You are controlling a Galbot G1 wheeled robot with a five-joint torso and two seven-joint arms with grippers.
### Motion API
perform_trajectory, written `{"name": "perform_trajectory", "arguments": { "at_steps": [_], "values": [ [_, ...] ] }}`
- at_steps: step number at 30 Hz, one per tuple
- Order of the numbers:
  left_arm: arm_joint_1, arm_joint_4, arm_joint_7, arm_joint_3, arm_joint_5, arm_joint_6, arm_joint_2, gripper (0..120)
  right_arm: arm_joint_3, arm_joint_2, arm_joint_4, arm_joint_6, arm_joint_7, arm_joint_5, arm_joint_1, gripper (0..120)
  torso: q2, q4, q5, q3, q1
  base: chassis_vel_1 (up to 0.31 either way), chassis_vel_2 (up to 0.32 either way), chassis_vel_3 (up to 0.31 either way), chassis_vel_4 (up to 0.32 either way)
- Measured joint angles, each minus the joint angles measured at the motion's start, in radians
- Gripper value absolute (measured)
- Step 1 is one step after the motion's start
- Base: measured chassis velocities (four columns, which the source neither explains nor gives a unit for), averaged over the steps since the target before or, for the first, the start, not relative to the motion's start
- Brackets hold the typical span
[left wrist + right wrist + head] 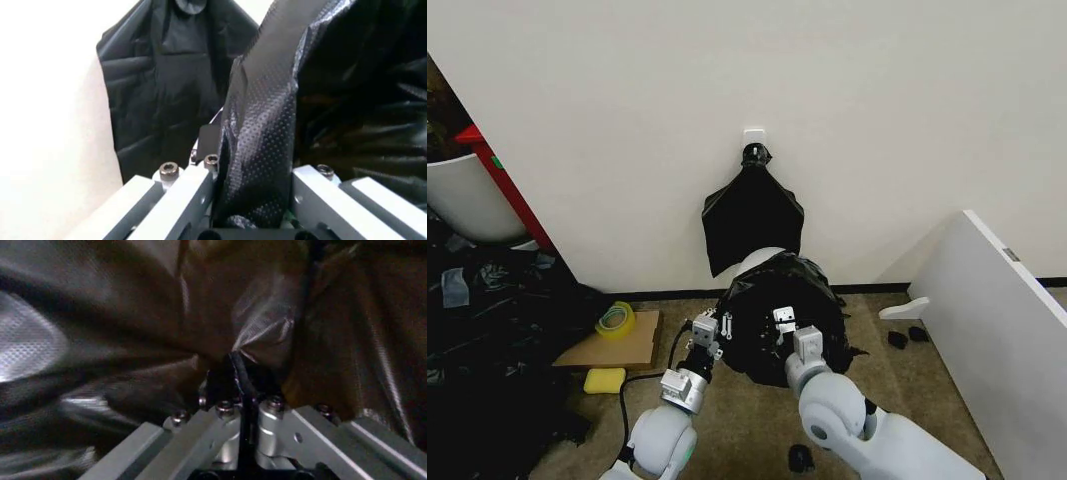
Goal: Place the garbage bag over the trash bin.
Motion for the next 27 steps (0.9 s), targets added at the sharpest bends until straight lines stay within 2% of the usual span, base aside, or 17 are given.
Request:
{"name": "perform_trajectory", "arguments": {
  "at_steps": [3, 6, 7, 8, 9, 11, 13, 15, 20, 23, 24, 27],
  "values": [
    [0.004, -0.008, 0.004, -0.004, 0.002, -0.005, 0.003, 1, -0.014, 0.004, -0.036, -0.037, 0.017, 0.004, 0.043, 0, 0.0, 0.0001, 0.0001, 0.0, 0.0, 0.0, 0.0, 0.0, 0.0],
    [0.011, -0.015, 0.005, -0.007, 0.003, -0.006, 0.004, 1, -0.029, 0.009, -0.084, -0.049, 0.02, -0.064, 0.075, 0, 0.0, 0.0003, 0.0001, 0.0, 0.0, 0.0, 0.0, 0.0, 0.0],
    [0.015, -0.019, 0.006, -0.009, 0.004, -0.007, 0.004, 1, -0.036, 0.01, -0.119, -0.049, 0.014, -0.128, 0.083, 0, 0.0, 0.0002, 0.0001, 0.0, 0.0, 0.0, 0.0, 0.0, 0.0],
    [0.021, -0.024, 0.006, -0.009, 0.005, -0.007, 0.002, 1, -0.044, 0.009, -0.17, -0.022, -0.013, -0.253, 0.079, 0, 0.0, 0.0, 0.0002, 0.0, 0.0, 0.0, 0.0, 0.0, 0.0],
    [0.023, -0.026, 0.006, -0.008, 0.006, -0.007, 0.0, 1, -0.044, 0.009, -0.194, 0.012, -0.031, -0.314, 0.07, 0, 0.0, 0.0, 0.0001, 0.0, 0.0, 0.0, 0.0, 0.0, 0.0],
    [0.024, -0.027, 0.006, -0.006, 0.006, -0.007, -0.001, 1, -0.044, 0.008, -0.209, 0.043, -0.044, -0.356, 0.063, 0, 0.0, 0.0, 0.0001, 0.0, 0.0, 0.0, 0.0, 0.0, 0.0],
    [0.027, -0.028, 0.005, -0.002, 0.009, -0.007, -0.005, 1, -0.036, 0.003, -0.231, 0.188, -0.104, -0.47, 0.037, 0, 0.0, -0.0001, 0.0002, 0.0, 0.0, 0.0, 0.0, 0.0, 0.0],
    [0.027, -0.026, 0.005, 0.0, 0.011, -0.007, -0.008, 1, -0.027, -0.005, -0.22, 0.273, -0.145, -0.51, 0.015, 0, 0.0, -0.0001, 0.0001, 0.0, 0.0, 0.0, 0.0, 0.0, 0.0],
    [0.026, -0.02, 0.004, 0.0, 0.015, -0.007, -0.008, 1, -0.026, -0.023, -0.144, 0.285, -0.157, -0.47, -0.018, 0, 0.0, 0.0001, 0.0001, 0.0, 0.0, 0.0, 0.0, 0.0, 0.0],
    [0.024, -0.016, 0.003, -0.007, 0.016, -0.007, -0.006, 1, -0.025, -0.037, -0.049, 0.154, -0.095, -0.298, -0.034, 0, 0.0, -0.0001, 0.0, 0.0, 0.0, 0.0, 0.0, 0.0, 0.0],
    [0.024, -0.016, 0.003, -0.007, 0.016, -0.007, -0.006, 1, -0.025, -0.037, -0.049, 0.154, -0.095, -0.298, -0.034, 0, 0.0, -0.0001, 0.0, 0.0, 0.0, 0.0, 0.0, 0.0, 0.0],
    [0.022, -0.017, 0.003, -0.015, 0.014, -0.006, -0.006, 1, -0.021, -0.034, 0.001, 0.056, -0.046, -0.149, -0.033, 0, 0.0, 0.0001, -0.0001, 0.0, 0.0, 0.0, 0.0, 0.0, 0.0]
  ]
}}
